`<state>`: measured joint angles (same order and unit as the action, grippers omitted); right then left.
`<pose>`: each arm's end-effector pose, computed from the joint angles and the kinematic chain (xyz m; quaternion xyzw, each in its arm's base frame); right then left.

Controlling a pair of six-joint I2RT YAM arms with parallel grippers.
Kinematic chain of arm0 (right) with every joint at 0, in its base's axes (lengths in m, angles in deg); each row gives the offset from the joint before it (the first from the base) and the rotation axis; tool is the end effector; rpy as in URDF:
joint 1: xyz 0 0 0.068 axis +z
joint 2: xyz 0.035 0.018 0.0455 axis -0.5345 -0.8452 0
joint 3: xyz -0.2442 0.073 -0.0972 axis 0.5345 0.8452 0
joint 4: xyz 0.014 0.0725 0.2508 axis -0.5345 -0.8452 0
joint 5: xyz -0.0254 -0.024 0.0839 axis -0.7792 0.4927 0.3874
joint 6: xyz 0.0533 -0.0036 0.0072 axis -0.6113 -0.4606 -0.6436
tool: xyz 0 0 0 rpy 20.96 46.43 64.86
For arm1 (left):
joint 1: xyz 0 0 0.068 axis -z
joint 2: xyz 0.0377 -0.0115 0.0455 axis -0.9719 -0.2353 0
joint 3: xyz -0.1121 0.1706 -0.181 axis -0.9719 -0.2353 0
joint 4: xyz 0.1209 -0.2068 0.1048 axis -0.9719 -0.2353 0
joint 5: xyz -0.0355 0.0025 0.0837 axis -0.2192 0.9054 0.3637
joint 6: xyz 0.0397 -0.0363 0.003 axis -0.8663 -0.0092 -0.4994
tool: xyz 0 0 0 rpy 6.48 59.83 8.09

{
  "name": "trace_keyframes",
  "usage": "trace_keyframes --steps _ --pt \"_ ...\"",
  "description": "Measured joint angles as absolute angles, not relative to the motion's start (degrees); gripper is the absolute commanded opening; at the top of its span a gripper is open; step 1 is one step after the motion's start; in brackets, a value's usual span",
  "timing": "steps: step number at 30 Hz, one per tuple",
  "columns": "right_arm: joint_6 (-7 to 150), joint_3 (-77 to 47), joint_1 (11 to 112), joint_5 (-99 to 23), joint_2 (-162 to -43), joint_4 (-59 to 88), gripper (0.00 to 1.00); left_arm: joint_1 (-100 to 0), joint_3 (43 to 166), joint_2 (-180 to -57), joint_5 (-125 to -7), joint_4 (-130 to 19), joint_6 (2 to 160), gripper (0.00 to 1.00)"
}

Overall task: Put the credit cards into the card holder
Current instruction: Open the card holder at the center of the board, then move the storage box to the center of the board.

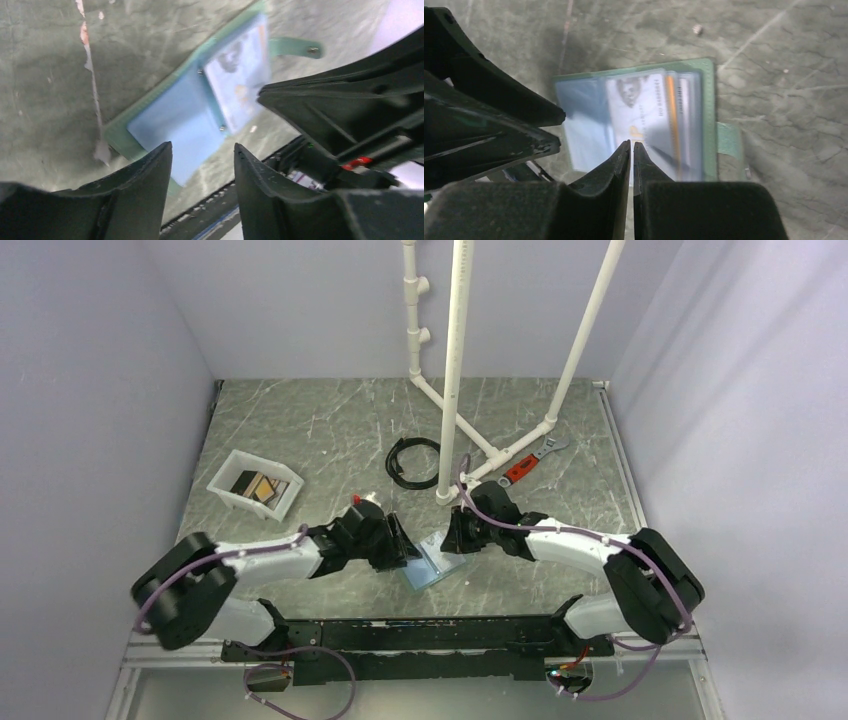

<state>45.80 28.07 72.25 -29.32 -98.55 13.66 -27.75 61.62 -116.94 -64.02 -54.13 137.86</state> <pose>0.1876 0.1702 0.1652 -0.1124 0.9116 0.3270 0.2224 0.1592 -0.1867 0.1664 -0.1368 0.8976 -0.3821 0.1718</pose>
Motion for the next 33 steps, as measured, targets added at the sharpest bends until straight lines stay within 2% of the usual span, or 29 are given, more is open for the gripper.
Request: trace_keyframes --steps 3,8,13,18,20,23,28,33 --pt "45.5 29.6 70.7 -28.5 -100.6 15.3 0.09 -29.1 62.5 -124.4 -67.8 -52.5 136.1 0.46" --pt "43.8 31.0 70.5 -29.7 -100.0 16.5 0.07 -30.2 63.0 -125.9 -69.3 -51.4 134.8 0.5" --pt "42.6 32.1 70.5 -32.4 -98.1 16.0 0.06 -31.2 63.1 -122.5 -69.2 -56.3 131.9 0.65" --pt "42.9 32.4 70.5 -35.4 -94.7 11.9 0.1 -36.6 67.8 -115.1 -70.7 -69.2 125.9 0.79" --pt "44.0 32.3 70.5 -35.5 -93.1 10.2 0.14 -41.1 72.2 -111.5 -72.0 -75.5 121.4 0.87" --pt "45.9 31.8 70.5 -34.5 -91.2 8.8 0.2 -48.9 83.0 -109.2 -72.8 -86.6 111.7 0.94" --pt "48.8 29.5 70.5 -31.0 -89.9 9.1 0.22 -64.7 103.5 -114.8 -71.1 -103.2 93.0 0.94" --pt "50.8 27.7 70.5 -27.8 -89.7 9.1 0.22 -72.0 108.3 -124.7 -59.4 -109.3 82.2 0.9"
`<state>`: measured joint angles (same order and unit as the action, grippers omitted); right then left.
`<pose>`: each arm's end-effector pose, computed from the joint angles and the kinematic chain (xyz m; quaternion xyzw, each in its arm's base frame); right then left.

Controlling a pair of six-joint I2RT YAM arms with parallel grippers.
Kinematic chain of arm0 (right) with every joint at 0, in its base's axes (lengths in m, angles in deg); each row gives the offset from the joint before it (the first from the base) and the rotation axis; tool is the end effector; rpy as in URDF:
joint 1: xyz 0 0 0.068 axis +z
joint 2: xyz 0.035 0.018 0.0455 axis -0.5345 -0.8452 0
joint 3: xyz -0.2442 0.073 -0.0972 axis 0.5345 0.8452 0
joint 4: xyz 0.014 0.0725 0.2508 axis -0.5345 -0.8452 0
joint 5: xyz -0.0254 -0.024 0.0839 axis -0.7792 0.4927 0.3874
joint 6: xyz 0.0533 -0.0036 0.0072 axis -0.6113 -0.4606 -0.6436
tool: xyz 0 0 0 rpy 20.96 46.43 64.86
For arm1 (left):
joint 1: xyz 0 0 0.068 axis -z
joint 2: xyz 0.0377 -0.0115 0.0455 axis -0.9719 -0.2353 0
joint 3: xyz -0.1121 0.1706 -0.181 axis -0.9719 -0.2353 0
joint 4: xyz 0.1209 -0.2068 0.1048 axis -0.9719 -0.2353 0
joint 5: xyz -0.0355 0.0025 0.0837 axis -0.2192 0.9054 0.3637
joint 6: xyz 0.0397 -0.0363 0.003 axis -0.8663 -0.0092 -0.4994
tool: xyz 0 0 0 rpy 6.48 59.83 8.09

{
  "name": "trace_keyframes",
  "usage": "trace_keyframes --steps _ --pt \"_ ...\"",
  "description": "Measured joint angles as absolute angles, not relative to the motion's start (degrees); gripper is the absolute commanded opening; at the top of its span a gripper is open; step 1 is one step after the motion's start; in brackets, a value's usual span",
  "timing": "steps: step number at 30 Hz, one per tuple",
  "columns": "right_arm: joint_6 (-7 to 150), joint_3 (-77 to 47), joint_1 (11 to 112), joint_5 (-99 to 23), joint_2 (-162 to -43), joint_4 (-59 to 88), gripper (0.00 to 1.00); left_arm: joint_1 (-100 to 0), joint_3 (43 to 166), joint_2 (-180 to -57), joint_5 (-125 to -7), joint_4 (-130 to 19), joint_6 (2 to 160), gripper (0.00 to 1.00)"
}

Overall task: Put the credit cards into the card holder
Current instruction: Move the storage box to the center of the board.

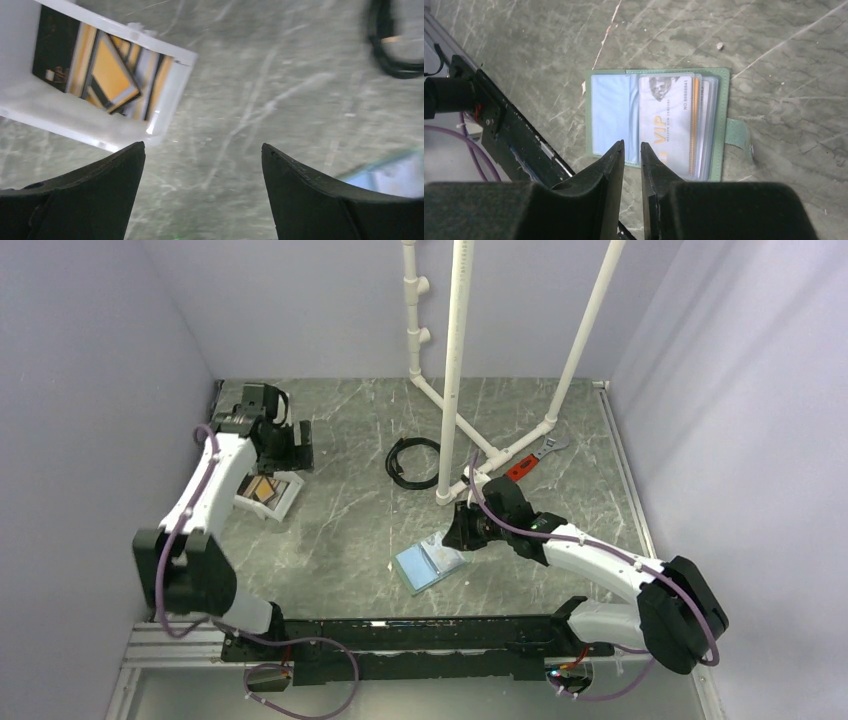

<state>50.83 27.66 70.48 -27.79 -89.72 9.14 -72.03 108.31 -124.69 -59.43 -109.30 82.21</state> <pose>0.1803 0.1557 0.1962 -0.1475 0.8891 0.3413 0.2669 0.2891 -0.0231 0.3185 -0.0699 0.9562 -0.0588 0.2782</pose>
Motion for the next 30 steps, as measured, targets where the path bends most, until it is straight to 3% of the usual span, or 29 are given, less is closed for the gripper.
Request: trace_keyframes --steps 6,11,20,23,27,30 --pt "52.8 27.6 71.2 -25.9 -86.9 8.0 0.22 -74.2 110.8 -139.9 -49.6 -110.7 74.3 0.85" --pt "54.5 27.6 74.0 -26.3 -84.6 6.2 0.22 -74.9 112.5 -145.3 -44.0 -110.7 72.6 0.74" --pt "55.8 27.6 74.9 -27.3 -82.4 3.8 0.22 -75.6 113.5 -149.0 -41.0 -110.7 72.7 0.74" --pt "55.9 27.6 74.9 -27.5 -82.3 3.4 0.22 -75.8 113.9 -149.9 -40.9 -110.8 72.9 0.67" --pt "55.9 27.6 74.9 -27.7 -82.3 3.1 0.22 -76.2 113.8 -151.0 -41.2 -110.5 73.2 0.49" --pt "55.9 27.6 74.9 -27.7 -82.3 3.1 0.22 -76.2 112.4 -152.0 -41.4 -110.2 73.4 0.51"
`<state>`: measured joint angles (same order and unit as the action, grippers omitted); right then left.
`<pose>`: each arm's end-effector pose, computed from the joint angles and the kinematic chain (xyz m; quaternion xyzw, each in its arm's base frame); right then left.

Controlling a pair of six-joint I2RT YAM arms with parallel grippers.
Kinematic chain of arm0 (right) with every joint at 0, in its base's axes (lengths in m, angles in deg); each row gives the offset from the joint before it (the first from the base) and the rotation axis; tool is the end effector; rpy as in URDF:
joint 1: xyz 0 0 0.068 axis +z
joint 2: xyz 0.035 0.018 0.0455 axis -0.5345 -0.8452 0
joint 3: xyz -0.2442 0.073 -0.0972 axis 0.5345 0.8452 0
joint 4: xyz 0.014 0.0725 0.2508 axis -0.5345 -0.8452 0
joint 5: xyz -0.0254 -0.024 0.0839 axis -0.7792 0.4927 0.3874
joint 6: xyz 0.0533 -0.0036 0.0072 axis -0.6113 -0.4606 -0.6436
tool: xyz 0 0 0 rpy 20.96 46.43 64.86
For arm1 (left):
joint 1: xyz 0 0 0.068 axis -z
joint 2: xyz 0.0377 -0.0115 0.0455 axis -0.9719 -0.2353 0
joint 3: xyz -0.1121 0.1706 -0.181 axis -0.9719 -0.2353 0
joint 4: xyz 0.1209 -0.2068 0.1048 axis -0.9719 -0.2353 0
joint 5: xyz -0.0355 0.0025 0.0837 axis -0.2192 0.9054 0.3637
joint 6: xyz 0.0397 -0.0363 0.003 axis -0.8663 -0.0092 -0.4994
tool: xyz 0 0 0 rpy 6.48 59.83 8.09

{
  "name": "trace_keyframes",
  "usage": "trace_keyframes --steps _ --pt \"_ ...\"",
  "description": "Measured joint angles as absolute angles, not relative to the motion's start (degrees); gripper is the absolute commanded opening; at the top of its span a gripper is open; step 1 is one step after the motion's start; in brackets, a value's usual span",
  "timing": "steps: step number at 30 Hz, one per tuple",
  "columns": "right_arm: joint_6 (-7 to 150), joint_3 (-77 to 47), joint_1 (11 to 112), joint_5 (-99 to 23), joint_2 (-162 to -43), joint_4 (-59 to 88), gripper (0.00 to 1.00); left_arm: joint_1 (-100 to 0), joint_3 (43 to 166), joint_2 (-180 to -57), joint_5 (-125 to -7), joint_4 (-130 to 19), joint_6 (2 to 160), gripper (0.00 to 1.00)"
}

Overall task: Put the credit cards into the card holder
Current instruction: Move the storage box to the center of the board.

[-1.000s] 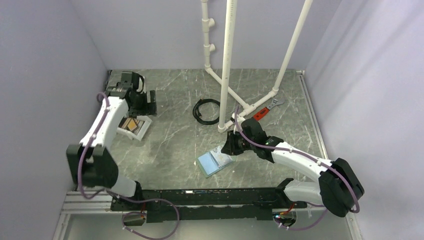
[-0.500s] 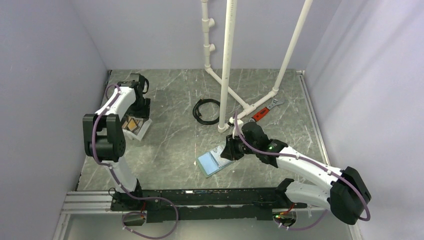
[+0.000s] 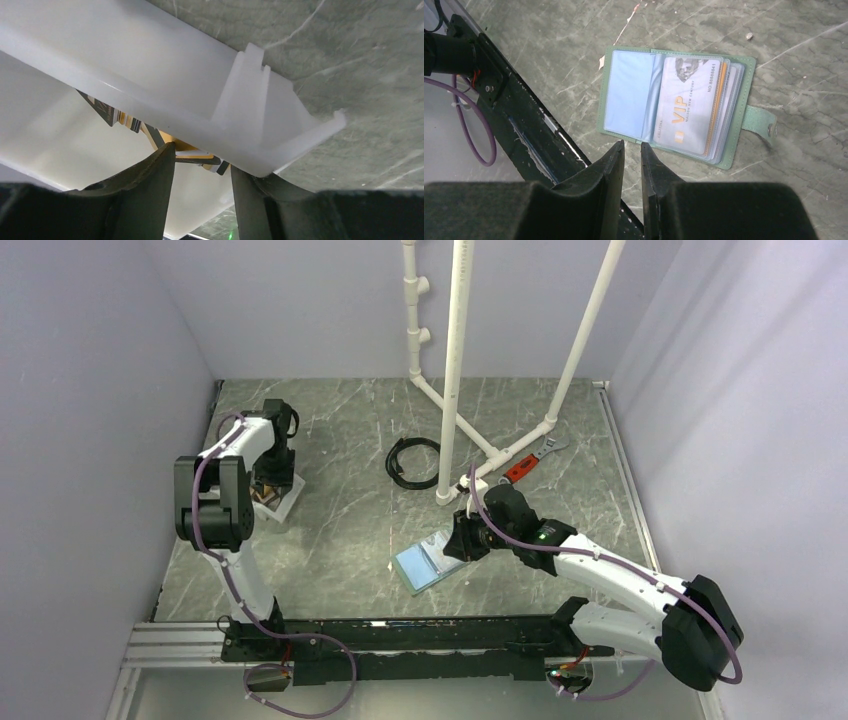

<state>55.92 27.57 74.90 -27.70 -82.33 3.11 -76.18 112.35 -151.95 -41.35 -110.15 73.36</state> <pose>0.1537 0.1562 0.2149 -0.2218 0.8682 0.3457 0.2785 0.3650 0.0087 0.1912 -0.0473 0.9859 0.1375 0.0826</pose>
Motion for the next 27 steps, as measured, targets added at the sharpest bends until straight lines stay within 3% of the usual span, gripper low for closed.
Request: trace_keyframes --steps 12,19,27 --pt "55.9 27.6 74.6 -27.7 -82.4 3.1 0.22 -76.5 109.6 -149.4 -51.2 -109.7 75.3 0.49" --pt "55.9 27.6 73.9 -27.7 -82.9 3.1 0.22 -73.5 108.6 -146.9 -60.4 -110.0 78.1 0.71" --pt "55.9 27.6 73.2 -27.6 -83.7 3.1 0.21 -72.7 109.4 -142.6 -57.5 -112.6 79.3 0.78"
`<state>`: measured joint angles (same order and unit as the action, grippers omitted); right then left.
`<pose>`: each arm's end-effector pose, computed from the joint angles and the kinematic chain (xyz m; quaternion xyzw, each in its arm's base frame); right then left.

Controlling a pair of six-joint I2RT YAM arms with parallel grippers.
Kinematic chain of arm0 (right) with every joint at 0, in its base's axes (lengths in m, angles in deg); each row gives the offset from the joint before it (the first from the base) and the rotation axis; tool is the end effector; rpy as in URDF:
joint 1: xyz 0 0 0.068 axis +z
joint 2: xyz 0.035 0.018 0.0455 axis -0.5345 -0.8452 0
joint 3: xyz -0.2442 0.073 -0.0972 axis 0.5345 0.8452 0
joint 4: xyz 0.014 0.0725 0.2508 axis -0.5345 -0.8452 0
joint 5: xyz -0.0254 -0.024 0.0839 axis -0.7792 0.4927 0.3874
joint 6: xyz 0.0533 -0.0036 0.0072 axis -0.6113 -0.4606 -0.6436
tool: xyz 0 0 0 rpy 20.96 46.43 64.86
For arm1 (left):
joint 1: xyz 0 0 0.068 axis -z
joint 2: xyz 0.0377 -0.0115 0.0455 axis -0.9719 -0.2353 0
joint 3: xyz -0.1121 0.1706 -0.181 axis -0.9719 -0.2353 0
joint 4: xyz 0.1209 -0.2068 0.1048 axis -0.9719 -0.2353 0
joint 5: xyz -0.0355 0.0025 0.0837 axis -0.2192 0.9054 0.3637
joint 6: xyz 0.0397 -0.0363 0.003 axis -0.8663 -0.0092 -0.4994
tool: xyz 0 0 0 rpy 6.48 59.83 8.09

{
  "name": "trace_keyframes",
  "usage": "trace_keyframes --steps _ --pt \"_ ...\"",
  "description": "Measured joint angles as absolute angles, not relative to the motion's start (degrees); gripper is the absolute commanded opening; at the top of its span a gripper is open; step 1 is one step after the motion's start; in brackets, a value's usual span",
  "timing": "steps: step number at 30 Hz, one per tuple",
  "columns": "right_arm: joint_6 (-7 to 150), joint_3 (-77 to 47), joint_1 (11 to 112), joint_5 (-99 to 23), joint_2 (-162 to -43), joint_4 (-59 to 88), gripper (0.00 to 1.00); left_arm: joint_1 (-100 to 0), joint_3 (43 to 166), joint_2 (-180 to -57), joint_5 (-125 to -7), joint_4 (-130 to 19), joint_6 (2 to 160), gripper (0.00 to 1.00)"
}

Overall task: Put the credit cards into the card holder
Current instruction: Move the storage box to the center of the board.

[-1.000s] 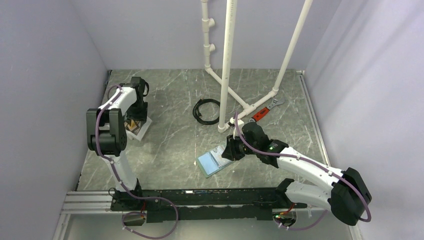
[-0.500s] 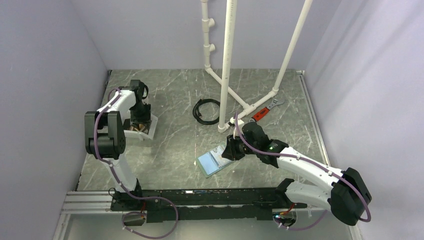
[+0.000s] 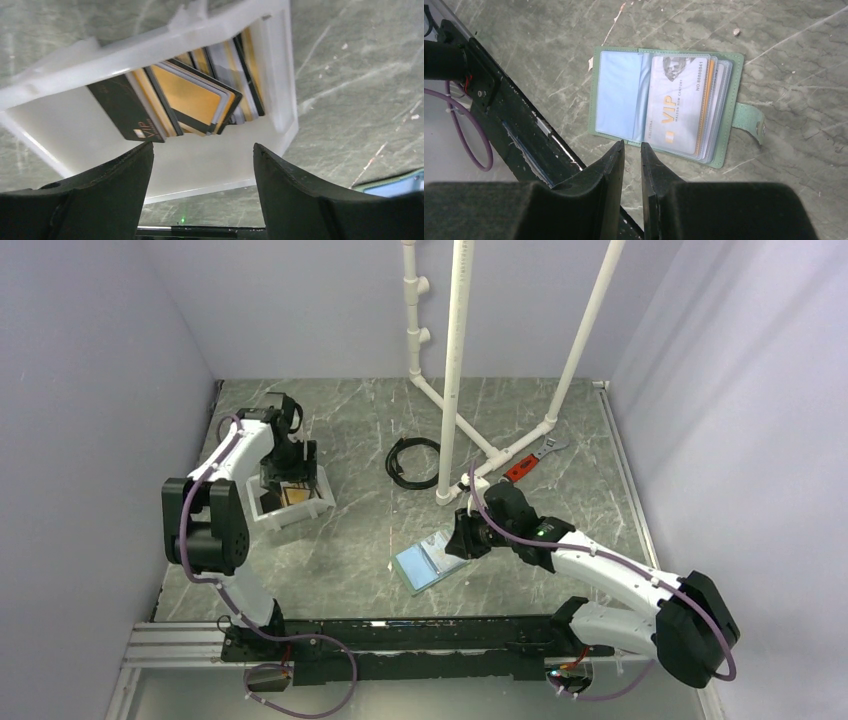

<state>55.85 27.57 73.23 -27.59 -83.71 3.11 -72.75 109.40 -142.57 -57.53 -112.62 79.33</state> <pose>0.1600 0.1533 0.2101 -0.2081 0.8765 0.3375 0.2732 0.3358 -0.0212 0.2294 -0.0586 0.9920 -0.0133 0.1114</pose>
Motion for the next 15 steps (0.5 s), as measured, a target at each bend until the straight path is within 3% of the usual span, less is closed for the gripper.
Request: trace_keyframes --steps 5,10,15 --pt "55.9 26.9 73.1 -27.3 -84.9 2.5 0.21 -74.6 110.3 -143.1 -54.5 -113.4 80.2 0.82" --pt "55.8 26.6 73.1 -27.2 -84.9 2.3 0.21 -76.2 109.4 -145.9 -55.4 -112.4 81.0 0.97" --pt "55.5 26.6 73.0 -26.6 -85.4 2.4 0.21 -75.6 107.4 -146.3 -57.3 -111.6 83.1 0.96"
